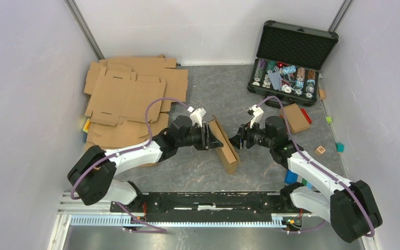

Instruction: Fold the paper box

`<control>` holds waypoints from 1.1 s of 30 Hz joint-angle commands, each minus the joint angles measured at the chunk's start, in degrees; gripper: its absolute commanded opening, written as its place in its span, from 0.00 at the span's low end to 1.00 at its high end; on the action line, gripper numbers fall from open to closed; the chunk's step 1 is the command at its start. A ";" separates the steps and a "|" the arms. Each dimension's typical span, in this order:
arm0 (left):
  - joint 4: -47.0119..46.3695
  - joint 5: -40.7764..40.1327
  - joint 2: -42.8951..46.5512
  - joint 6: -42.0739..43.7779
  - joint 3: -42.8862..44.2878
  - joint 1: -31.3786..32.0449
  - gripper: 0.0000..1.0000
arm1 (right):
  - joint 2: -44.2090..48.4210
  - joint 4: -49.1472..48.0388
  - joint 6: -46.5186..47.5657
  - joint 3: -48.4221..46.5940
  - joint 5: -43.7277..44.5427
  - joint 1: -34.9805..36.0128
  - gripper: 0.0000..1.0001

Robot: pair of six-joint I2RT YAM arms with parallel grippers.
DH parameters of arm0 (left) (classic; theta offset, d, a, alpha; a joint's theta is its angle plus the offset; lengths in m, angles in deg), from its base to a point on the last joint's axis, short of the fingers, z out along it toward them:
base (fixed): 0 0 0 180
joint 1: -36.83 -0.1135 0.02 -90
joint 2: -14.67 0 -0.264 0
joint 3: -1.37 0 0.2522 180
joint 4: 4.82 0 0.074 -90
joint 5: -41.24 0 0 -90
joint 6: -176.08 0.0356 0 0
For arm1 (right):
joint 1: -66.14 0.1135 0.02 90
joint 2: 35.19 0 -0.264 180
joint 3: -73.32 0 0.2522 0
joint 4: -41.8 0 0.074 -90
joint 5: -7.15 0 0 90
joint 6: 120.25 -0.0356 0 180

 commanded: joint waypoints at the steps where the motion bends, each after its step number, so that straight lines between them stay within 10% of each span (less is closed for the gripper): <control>1: 5.93 -2.08 -2.89 4.86 1.30 -0.32 0.44 | -0.21 -8.03 -5.97 1.40 -4.29 -1.05 0.65; 33: 4.21 -0.44 -4.69 4.94 2.41 -0.36 0.38 | -2.73 -13.43 -11.91 5.75 -14.86 -4.99 0.66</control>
